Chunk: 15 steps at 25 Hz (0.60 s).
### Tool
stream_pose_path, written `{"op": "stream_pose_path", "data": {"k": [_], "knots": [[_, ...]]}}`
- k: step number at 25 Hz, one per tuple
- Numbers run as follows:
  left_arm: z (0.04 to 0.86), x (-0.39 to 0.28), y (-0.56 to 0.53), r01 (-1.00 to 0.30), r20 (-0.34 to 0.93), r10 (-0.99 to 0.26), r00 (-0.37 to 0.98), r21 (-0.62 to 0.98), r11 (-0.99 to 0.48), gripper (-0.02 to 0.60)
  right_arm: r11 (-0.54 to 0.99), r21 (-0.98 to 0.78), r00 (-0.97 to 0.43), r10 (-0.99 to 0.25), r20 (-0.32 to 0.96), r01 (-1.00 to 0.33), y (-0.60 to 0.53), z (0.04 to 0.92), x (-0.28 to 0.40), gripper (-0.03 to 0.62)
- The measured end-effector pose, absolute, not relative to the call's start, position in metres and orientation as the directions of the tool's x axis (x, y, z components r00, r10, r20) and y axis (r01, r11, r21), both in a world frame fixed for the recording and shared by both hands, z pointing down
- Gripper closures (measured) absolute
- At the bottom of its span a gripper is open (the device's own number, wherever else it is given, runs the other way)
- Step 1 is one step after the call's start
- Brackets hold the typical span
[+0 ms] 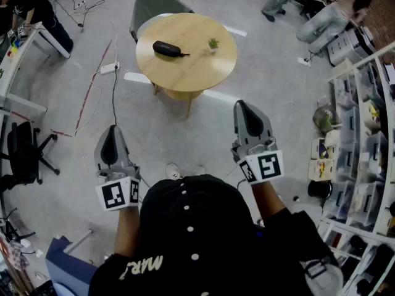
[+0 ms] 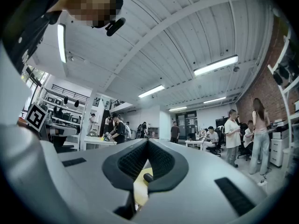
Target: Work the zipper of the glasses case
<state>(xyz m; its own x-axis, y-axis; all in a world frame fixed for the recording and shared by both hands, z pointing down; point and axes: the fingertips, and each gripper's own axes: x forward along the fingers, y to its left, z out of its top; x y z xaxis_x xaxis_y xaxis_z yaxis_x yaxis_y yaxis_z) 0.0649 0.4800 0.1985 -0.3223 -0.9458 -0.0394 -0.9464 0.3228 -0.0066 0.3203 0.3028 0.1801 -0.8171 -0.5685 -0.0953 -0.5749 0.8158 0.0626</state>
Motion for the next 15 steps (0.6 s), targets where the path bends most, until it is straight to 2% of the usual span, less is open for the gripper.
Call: {"op": "stream_pose_path", "data": {"k": [8, 15], "knots": [[0.203, 0.069, 0.477, -0.952, -0.028, -0.951, -0.307, 0.018, 0.307, 0.578, 0.830, 0.076, -0.833, -0.546, -0.084, -0.552, 0.306, 0.182, 0.317, 0.594], [0.208, 0.076, 0.474, -0.959, -0.023, -0.958, -0.285, -0.001, 0.285, 0.577, 0.837, 0.001, -0.830, -0.543, -0.129, -0.548, 0.306, 0.181, 0.317, 0.591]]}}
